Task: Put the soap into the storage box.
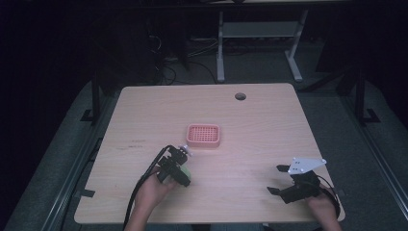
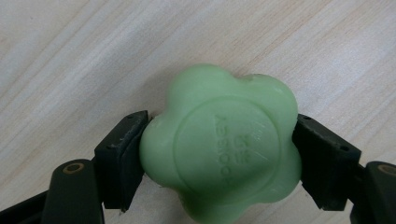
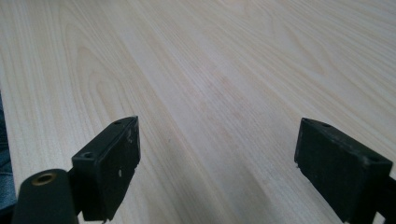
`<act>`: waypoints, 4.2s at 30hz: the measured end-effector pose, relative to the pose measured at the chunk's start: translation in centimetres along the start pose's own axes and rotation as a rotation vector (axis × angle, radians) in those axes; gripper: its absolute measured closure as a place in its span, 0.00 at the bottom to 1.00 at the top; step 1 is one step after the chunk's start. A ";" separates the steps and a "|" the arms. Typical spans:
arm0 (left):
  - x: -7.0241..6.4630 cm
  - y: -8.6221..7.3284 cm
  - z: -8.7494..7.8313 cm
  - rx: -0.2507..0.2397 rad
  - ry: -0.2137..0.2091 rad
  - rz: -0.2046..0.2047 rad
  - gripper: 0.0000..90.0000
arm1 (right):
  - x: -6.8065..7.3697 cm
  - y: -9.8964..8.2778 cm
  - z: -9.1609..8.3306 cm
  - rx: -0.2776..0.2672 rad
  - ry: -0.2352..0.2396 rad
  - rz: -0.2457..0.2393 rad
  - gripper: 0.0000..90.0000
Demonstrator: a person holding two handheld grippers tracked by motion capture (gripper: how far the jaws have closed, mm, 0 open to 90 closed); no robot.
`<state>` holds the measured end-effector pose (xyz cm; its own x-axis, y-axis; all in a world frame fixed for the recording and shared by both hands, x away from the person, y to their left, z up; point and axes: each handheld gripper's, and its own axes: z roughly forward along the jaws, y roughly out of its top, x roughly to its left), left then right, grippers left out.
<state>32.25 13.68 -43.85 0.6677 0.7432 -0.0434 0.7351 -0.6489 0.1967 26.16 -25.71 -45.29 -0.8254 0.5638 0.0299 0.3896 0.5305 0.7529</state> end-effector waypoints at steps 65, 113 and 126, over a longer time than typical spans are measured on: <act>1.0 0.5 -2.4 -0.188 -0.026 -0.023 0.30 | -0.2 -0.1 -0.2 -0.007 -0.004 0.007 0.15; 4.1 12.2 -3.8 -0.141 -0.019 -0.009 0.30 | -0.4 -0.1 -0.8 -0.045 -0.010 0.020 0.15; 4.6 15.2 -3.0 -0.126 -0.005 -0.025 0.30 | -0.4 -0.1 -0.8 -0.045 -0.014 0.018 0.15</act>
<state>46.19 7.75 -38.16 0.6498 0.7581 -0.0547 0.7313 -0.6040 0.3168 26.08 -26.49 -44.81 -0.8123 0.5822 0.0347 0.3856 0.4916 0.7808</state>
